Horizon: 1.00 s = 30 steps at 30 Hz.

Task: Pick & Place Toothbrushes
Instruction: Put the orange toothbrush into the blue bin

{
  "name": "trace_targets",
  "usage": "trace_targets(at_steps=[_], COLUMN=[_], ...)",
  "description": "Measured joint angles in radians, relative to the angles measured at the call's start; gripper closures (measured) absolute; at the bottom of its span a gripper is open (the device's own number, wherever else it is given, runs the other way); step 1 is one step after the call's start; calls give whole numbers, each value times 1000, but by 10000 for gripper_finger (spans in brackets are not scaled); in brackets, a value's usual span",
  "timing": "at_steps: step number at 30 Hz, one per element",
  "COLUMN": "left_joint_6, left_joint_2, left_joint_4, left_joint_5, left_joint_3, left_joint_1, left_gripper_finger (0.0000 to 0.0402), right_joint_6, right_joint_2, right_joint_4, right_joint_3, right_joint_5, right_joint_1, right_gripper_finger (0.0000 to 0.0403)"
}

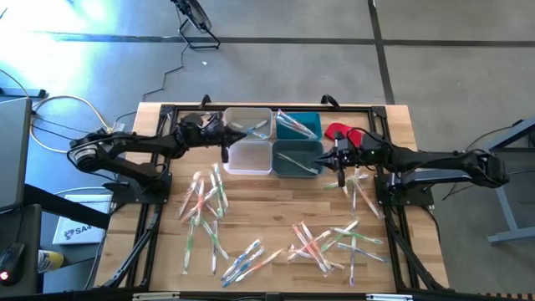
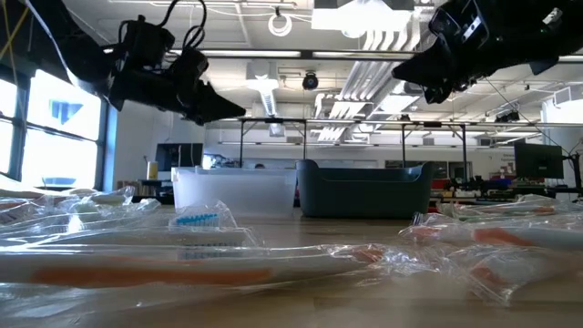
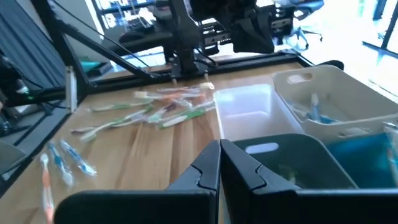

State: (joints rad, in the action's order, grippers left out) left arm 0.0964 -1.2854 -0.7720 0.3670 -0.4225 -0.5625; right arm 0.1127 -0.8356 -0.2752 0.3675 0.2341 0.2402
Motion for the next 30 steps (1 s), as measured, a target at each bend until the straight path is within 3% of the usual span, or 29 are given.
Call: trace_targets(at_steps=[8,13,20,30], left_joint_6=[-45,-33,-33,-58], left_joint_2=[97,147,205,237], left_joint_4=[136,229,306,393], left_joint_5=[16,-103,-166,-371], left_joint_3=[0,0,0,0], left_joint_1=[51,159,299,507], left_gripper_finger=[401,401,401,401], right_joint_6=[31,44,42,41], right_joint_2=[0,0,0,-1], right_joint_4=[-127,-137,-155,-153], right_joint_3=[-85,-93,-93,-93], right_joint_5=[-59,-115,-104,-104], right_joint_1=[-64,-95,-122,-178], right_gripper_finger=[399,399,399,399])
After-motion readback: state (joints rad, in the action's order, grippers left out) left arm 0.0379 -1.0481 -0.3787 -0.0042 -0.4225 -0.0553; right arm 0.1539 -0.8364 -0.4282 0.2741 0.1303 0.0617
